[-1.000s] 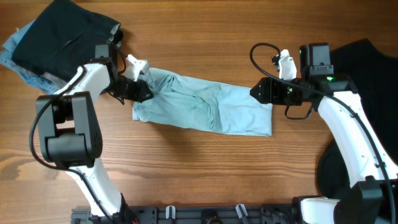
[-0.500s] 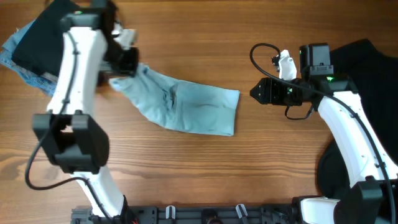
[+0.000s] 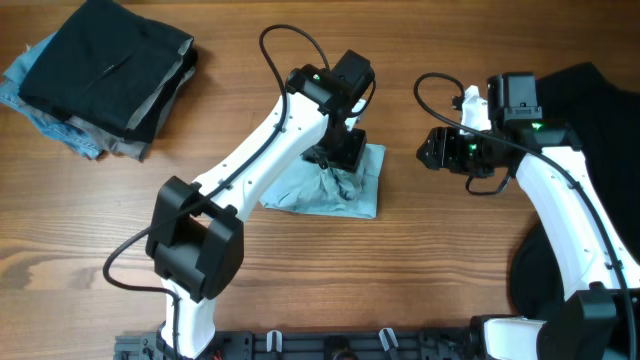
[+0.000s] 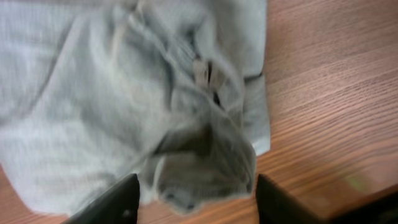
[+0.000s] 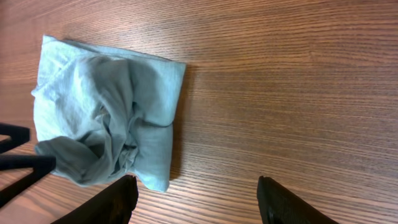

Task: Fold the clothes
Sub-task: 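Fold the strip's left end rightward onto the bundle with the left gripper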

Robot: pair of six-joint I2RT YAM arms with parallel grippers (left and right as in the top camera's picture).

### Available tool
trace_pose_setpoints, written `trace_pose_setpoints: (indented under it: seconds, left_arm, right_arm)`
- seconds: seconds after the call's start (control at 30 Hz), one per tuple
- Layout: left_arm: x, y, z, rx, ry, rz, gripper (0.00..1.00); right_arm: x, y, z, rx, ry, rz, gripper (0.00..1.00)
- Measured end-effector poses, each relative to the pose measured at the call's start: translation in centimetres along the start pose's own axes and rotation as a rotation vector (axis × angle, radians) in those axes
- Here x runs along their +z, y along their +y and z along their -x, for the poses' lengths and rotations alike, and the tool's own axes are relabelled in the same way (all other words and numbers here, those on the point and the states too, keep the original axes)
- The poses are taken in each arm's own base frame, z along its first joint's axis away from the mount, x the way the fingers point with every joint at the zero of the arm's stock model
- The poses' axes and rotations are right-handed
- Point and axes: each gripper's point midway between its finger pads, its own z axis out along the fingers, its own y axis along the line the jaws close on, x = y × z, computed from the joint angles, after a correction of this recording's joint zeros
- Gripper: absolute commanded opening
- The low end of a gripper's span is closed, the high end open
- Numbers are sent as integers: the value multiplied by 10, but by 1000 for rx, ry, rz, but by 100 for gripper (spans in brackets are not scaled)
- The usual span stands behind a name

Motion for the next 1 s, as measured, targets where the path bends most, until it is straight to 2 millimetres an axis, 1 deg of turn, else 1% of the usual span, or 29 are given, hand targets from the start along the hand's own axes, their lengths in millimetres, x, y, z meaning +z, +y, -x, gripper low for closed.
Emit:
trace_pose_setpoints:
  seconds: [0.03,0.07,0.1,0.13,0.17,0.2,0.23,0.27,0.3,0.33,0.37,0.4,0.43,0.47,0.5,0.53,0.57,0.6,0.67,0.7,0.73,0.77,0.8,0.83,0.9,0.93,0.97,1.0]
  left_arm:
    - [-2,3,-3,-12,13,4,64]
    - [-6,8,-9,-28,43,14,64]
    - [-15,18,-10,-55,51,19,47]
    - [-23,29,-6,-80,35,25,19]
    - [-31,43,-5,-111,24,44,4]
    - [-37,55,-5,-139,16,62,4]
    - [-44,71,-5,-178,8,72,4]
    - [-49,85,-3,-214,0,74,4]
    - [-50,97,1,-248,-11,62,4]
    - [-48,102,4,-254,-21,43,4]
    - [-40,101,10,-242,-42,-4,4]
    - [-29,95,12,-225,-46,-46,4]
    - [-6,78,9,-188,-29,-123,4]
    - [14,64,3,-161,-9,-172,4]
    - [30,50,-8,-135,26,-217,4]
    - [39,39,-17,-119,53,-245,4]
    - [52,15,-41,-83,128,-303,4]
    - [56,-2,-53,-51,163,-331,4]
    - [57,-30,-67,21,198,-374,4]
    - [57,-41,-76,47,225,-388,4]
    - [55,-43,-83,57,253,-393,4]
    - [52,-41,-93,49,295,-387,4]
    - [45,-32,-99,22,333,-378,4]
    - [37,-21,-96,-13,343,-373,6]
    - [16,6,-74,-79,281,-371,16]
    - [-1,28,-53,-116,191,-375,22]
    - [-16,47,-35,-151,105,-377,26]
    - [-33,70,-20,-183,9,-373,26]
  right_arm:
    - [0,0,-2,-18,7,-1,66]
    - [0,1,-3,-59,13,7,67]
    - [0,4,-5,-95,20,25,67]
    - [0,10,-8,-139,30,56,66]
    - [1,18,-9,-184,32,89,65]
    - [2,28,-8,-228,23,119,63]
    - [4,38,-8,-270,16,139,61]
    - [6,49,-5,-318,-1,150,57]
    - [9,54,-4,-331,-10,132,54]
    - [11,52,-2,-301,-16,95,55]
    - [12,44,1,-239,-27,42,59]
    - [12,34,5,-170,-40,-9,60]
    - [9,19,11,-76,-62,-68,61]
    - [7,9,14,-16,-77,-97,62]
    - [6,1,15,30,-81,-118,63]
    - [4,-5,15,62,-85,-138,63]
    - [4,-5,15,65,-87,-141,64]
    - [4,-5,16,57,-88,-137,64]
    - [5,-1,15,17,-81,-116,65]
    - [5,0,15,6,-79,-114,65]
    - [5,0,15,-3,-77,-110,66]
    - [5,2,15,-27,-74,-101,67]
    - [6,6,14,-61,-67,-78,70]
    - [6,15,15,-121,-70,-30,72]
    - [7,26,23,-185,-106,26,72]
    - [8,32,27,-214,-125,56,73]
    - [10,36,27,-233,-131,74,75]
    - [16,42,24,-266,-115,96,77]
